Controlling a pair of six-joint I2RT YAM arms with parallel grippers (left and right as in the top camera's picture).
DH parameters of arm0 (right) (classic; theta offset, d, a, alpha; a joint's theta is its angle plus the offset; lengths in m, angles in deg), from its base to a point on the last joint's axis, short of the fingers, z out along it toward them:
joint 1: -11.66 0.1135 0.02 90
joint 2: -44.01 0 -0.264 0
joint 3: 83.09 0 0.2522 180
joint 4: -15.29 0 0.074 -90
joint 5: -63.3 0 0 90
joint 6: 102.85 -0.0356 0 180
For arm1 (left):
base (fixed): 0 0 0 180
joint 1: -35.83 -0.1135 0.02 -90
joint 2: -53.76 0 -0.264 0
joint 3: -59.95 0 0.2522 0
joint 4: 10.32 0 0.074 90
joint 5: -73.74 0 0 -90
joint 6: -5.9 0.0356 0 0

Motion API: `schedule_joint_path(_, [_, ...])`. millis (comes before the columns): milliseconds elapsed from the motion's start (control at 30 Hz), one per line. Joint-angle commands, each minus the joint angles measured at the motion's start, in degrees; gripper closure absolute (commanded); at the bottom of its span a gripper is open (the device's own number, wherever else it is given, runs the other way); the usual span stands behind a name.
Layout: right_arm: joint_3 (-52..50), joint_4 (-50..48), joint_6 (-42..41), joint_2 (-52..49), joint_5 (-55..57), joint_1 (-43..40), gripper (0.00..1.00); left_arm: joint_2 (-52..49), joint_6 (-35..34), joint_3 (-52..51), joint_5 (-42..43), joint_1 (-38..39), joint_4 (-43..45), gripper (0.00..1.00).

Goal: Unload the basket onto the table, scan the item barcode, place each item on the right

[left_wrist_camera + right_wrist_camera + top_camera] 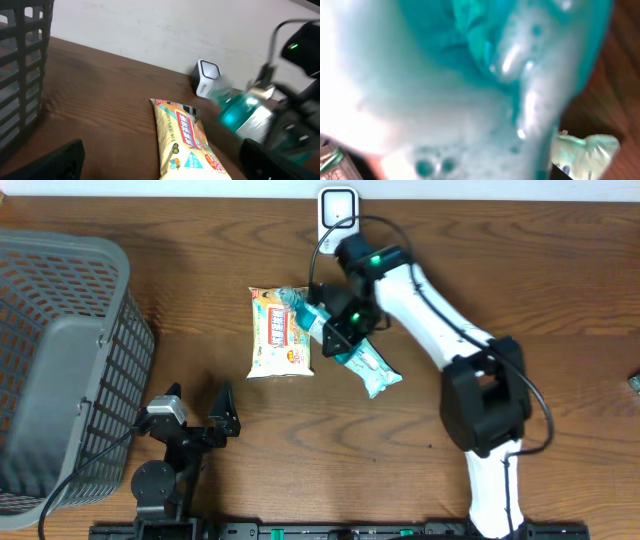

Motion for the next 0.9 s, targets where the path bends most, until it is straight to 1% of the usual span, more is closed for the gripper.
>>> schedule_joint_path(0, [0.61, -0.31, 8.57, 2.49, -7.85, -2.01, 0.99, 0.35, -0.11, -0.98, 0.72, -0.17, -1.77, 0.02])
schedule_joint_path(100, [-0.85, -3.39, 6.95, 2.25, -1.03, -2.12, 0.99, 0.35, -0.11, -0.98, 0.72, -0.17, -1.77, 0.02])
schedule_joint_path(233, [-2.89, -10.29, 0.74, 1.33, 13.55, -0.87, 0.99, 0.35, -0.11, -0.98, 0.72, -0.17, -1.77, 0.02])
schedule_joint_path(300, [-3.78, -13.40, -1.31, 0.57, 18.14, -0.22, 0.99, 0.35, -0.11, -0.98, 0.72, -0.17, -1.77, 0.02])
schedule_joint_path(467, [-4.48, -15.82, -3.15, -1.70, 19.45, 0.66, 0.99, 0.35, -0.11, -0.98, 0.72, -0.17, -1.77, 0.02])
schedule_joint_path(500, [-4.48, -16.06, -3.15, -2.01, 19.45, 0.72, 0.97, 0.35, -0.11, -0.98, 0.72, -0.17, -1.77, 0.02])
schedule_joint_path(700, [-4.50, -18.78, -3.52, -4.33, 19.56, 0.81, 0.85, 0.35, -0.11, -0.98, 0.72, -0.17, -1.77, 0.02])
schedule_joint_path(733, [-4.50, -19.23, -3.61, -4.96, 19.76, 0.81, 0.82, 0.35, -0.11, -0.98, 0.72, -0.17, -1.77, 0.02])
schedule_joint_path(800, [-4.50, -20.04, -4.76, -5.66, 21.20, 0.81, 0.71, 0.35, -0.11, -0.98, 0.72, -0.17, -1.77, 0.02])
schedule_joint_path(833, [-4.48, -20.46, -5.79, -5.66, 23.08, 0.81, 0.56, 0.35, -0.11, -0.98, 0.72, -0.17, -1.77, 0.02])
schedule_joint_path(867, [-4.37, -20.50, -6.36, -5.64, 24.26, 0.81, 0.49, 0.35, -0.11, -0.98, 0.72, -0.17, -1.77, 0.02])
